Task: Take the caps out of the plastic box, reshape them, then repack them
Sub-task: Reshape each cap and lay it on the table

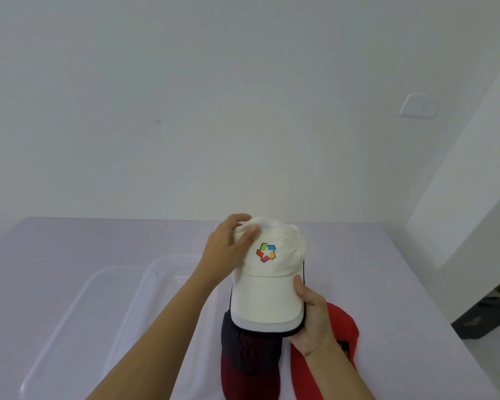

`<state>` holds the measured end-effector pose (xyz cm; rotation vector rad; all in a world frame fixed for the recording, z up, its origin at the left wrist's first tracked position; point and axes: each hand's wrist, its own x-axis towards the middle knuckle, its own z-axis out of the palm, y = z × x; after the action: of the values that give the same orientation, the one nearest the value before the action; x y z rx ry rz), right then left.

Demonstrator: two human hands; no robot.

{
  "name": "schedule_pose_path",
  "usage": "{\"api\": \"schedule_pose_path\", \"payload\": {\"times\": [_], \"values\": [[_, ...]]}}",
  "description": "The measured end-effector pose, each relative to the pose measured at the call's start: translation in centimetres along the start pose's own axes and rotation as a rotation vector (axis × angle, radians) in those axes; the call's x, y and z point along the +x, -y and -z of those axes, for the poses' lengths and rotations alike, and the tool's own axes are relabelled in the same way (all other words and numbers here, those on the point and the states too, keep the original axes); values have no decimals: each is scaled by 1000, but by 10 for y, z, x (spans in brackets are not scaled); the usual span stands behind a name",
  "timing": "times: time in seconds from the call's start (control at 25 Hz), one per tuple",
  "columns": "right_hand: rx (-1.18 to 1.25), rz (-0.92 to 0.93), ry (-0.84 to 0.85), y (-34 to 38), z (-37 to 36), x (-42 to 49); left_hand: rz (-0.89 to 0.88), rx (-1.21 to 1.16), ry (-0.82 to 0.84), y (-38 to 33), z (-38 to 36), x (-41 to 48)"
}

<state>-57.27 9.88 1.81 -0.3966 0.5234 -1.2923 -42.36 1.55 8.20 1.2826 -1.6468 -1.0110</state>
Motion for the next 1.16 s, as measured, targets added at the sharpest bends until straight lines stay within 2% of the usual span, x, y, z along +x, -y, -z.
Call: {"api": "schedule_pose_path", "payload": {"times": [0.08,0.12,0.2,0.32,0.4,0.52,0.6,0.64,0.72,0.76,0.84,0.96,1.16], "values": [[41,24,-36,3,1,3,363,-359,158,5,-3,-9],[40,28,-41,5,0,4,466,-426,238,14,-7,-13],[-18,27,-60,11,-6,3,492,-549,268,29,-14,-18],[-147,-2,-125,13,-12,0,474,-752,72,41,-21,-19],[-37,20,-150,2,-12,-2,433,-779,-56,40,-28,-21],[233,27,-154,-18,-15,-9,393,-707,-80,39,-38,-25],[252,29,-184,-23,-14,-11,337,-514,-51,34,-36,-25],[243,34,-211,-25,-11,-10,268,-345,-90,35,-31,-22],[217,25,-257,-26,-7,-9,-10,-26,-195,39,-19,-15],[205,17,-267,-27,-5,-9,-145,78,-189,37,-13,-12],[186,-8,-272,-30,-6,-8,-254,199,-44,28,-2,-5],[169,-30,-264,-35,-7,-5,-176,305,88,15,5,6],[97,-21,-241,-36,-5,-4,64,166,194,6,15,19]]}}
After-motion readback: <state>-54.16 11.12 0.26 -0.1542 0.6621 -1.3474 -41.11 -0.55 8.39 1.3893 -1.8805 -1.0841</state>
